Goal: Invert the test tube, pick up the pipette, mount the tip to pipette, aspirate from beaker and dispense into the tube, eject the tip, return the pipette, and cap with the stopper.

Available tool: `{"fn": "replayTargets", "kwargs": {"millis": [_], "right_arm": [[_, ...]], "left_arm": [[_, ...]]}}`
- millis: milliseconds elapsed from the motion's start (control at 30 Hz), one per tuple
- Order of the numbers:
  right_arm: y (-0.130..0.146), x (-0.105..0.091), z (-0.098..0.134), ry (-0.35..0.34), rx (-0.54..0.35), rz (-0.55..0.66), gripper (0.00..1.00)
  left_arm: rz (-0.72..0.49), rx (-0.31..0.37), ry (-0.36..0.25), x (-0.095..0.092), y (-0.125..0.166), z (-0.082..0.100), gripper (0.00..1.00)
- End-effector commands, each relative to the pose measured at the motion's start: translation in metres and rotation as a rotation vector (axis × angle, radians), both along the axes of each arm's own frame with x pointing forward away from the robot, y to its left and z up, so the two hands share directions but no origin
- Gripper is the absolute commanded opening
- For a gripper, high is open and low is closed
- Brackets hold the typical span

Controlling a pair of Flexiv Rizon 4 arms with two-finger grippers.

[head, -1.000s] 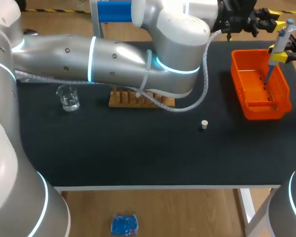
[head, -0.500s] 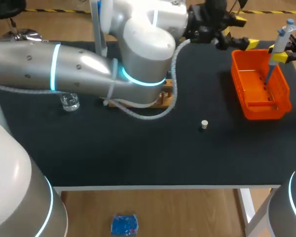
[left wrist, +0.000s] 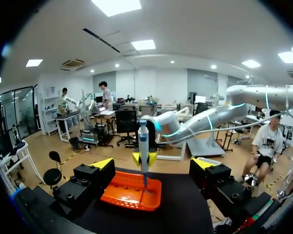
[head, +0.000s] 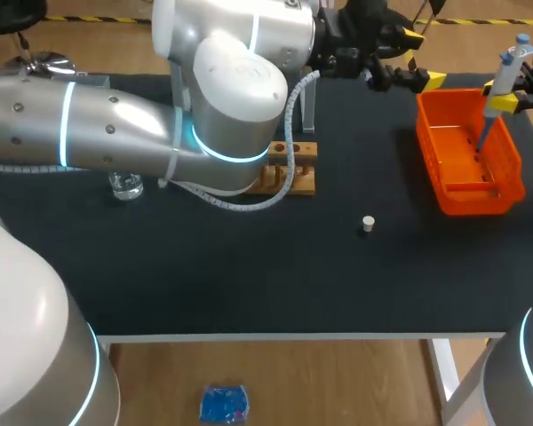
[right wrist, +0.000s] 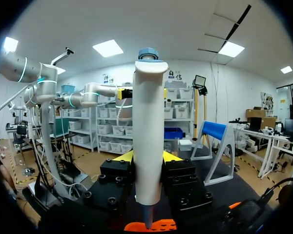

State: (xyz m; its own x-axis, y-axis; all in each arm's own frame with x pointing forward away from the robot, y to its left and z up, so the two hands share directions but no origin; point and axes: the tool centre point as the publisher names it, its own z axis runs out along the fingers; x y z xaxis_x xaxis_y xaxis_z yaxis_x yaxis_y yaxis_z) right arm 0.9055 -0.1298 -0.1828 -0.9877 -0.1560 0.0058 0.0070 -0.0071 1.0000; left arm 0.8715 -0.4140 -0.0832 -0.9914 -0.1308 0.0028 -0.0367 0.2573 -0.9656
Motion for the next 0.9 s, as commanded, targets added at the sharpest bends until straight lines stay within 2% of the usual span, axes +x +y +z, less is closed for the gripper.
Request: {"fn": "replayTargets", "kwargs": {"millis": [33, 67, 133, 200, 267, 333, 400, 433, 500, 633, 900], "right_arm": [[-0.001, 0.001, 0.001, -0.001, -0.002, 0.004, 0.00], [-0.001, 0.001, 0.001, -0.001, -0.002, 0.004, 0.00], [-0.001, 0.001, 0.001, -0.001, -0.002, 0.004, 0.00], [-0.001, 0.001, 0.001, -0.001, -0.002, 0.004, 0.00], [-0.001, 0.001, 0.001, -0.001, -0.002, 0.004, 0.00], [-0.001, 0.001, 0.001, -0.001, -0.002, 0.004, 0.00], [-0.001, 0.001, 0.001, -0.001, -0.002, 0.004, 0.00], [-0.001, 0.001, 0.001, -0.001, -0.002, 0.004, 0.00], [-0.001, 0.001, 0.001, -0.001, -0.002, 0.004, 0.00], [-0.001, 0.001, 0.001, -0.001, -0.002, 0.004, 0.00], [-0.001, 0.001, 0.001, -0.001, -0.002, 0.004, 0.00]], "left_arm": [[-0.004, 0.024, 0.005, 0.002, 0.000, 0.003, 1.00], [0.001, 0.006, 0.013, 0.004, 0.008, -0.004, 1.00], [-0.022, 0.028, 0.022, 0.006, 0.019, -0.013, 1.00], [-0.046, -0.023, 0.016, 0.006, 0.030, -0.019, 1.00], [-0.067, -0.008, 0.008, 0.005, 0.041, -0.022, 1.00], [-0.095, -0.034, -0.027, 0.003, 0.048, -0.022, 1.00], [-0.144, -0.057, -0.033, 0.001, 0.054, -0.025, 1.00], [-0.150, -0.054, -0.054, 0.000, 0.056, -0.025, 1.00], [-0.186, -0.053, -0.050, -0.001, 0.063, -0.029, 1.00], [-0.184, -0.042, -0.056, -0.007, 0.076, -0.037, 1.00], [-0.054, -0.020, -0.059, -0.027, 0.103, -0.059, 1.00]]}}
